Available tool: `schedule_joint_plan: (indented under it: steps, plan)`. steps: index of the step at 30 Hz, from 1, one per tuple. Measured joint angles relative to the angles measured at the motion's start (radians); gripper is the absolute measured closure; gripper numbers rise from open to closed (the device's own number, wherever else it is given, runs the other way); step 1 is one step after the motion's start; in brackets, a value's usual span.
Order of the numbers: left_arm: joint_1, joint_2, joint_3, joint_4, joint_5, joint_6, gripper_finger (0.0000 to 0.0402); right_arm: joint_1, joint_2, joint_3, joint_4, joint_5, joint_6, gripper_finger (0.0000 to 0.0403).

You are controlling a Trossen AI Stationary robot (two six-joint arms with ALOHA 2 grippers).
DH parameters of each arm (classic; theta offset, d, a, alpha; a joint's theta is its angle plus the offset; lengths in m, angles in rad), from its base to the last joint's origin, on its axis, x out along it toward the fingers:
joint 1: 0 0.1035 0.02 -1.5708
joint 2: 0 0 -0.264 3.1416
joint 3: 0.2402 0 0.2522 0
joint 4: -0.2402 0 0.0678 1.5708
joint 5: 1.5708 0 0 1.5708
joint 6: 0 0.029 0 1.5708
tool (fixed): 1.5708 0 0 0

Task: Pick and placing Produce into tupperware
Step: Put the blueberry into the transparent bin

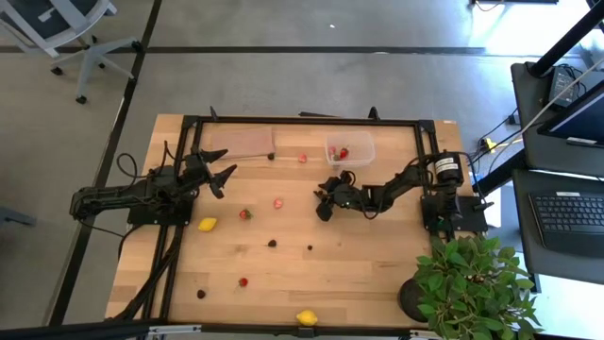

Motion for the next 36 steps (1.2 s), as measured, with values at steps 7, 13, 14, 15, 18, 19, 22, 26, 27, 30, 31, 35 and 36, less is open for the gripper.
schedule_joint_plan:
  steps: [7, 13, 14, 15, 18, 19, 22, 26, 27, 30, 31, 35, 36]
  plan:
    - [0.0, 0.0, 0.0, 0.0, 0.0, 0.0, 0.0111, -0.001, 0.0, 0.0, -0.037, 0.0, 0.012, 0.0335]
    - [0.0, 0.0, 0.0, 0.0, 0.001, 0.0, 0.0111, -0.001, -0.003, -0.002, -0.034, -0.007, 0.041, 0.0351]
    - [0.0, 0.0, 0.0, 0.0, 0.001, 0.0, 0.0111, -0.001, -0.006, -0.003, -0.034, -0.009, 0.052, 0.0351]
    - [0.0, 0.0, 0.0, 0.0, 0.001, 0.0, 0.0111, -0.001, -0.013, -0.003, -0.035, -0.013, 0.062, 0.0351]
    - [0.0, 0.0, 0.0, 0.0, 0.001, 0.0, 0.0111, -0.002, -0.05, -0.006, -0.048, -0.037, 0.063, 0.0354]
    - [0.0, 0.0, 0.0, 0.0, 0.001, 0.0, 0.0111, 0.0, -0.071, -0.01, -0.063, -0.045, 0.06, 0.0354]
    - [0.0, 0.0, 0.0, 0.0, 0.001, 0.0, 0.0111, -0.008, -0.157, -0.009, -0.083, -0.063, 0.032, 0.0356]
    - [0.0, 0.0, 0.0, 0.0, 0.001, 0.001, 0.0111, -0.044, -0.297, -0.005, -0.088, -0.04, -0.01, 0.036]
    - [0.0, 0.0, 0.0, 0.0, 0.001, 0.001, 0.0111, -0.053, -0.334, -0.006, -0.092, -0.038, -0.015, 0.036]
    - [0.0, 0.0, 0.0, 0.0, 0.001, 0.0, 0.0111, -0.095, -0.46, -0.003, -0.117, -0.031, -0.013, 0.036]
    - [0.0, 0.0, 0.0, 0.0, 0.001, 0.001, 0.0111, -0.114, -0.498, -0.002, -0.149, -0.014, -0.01, 0.036]
    - [0.0, 0.0, 0.0, 0.0, 0.001, 0.0, 0.0111, -0.191, -0.627, 0.015, -0.381, 0.041, 0.019, 0.0361]
    - [0.0, 0.0, 0.0, 0.0, 0.001, 0.0, 0.0111, -0.209, -0.648, 0.037, -0.46, 0.041, 0.038, 0.0362]
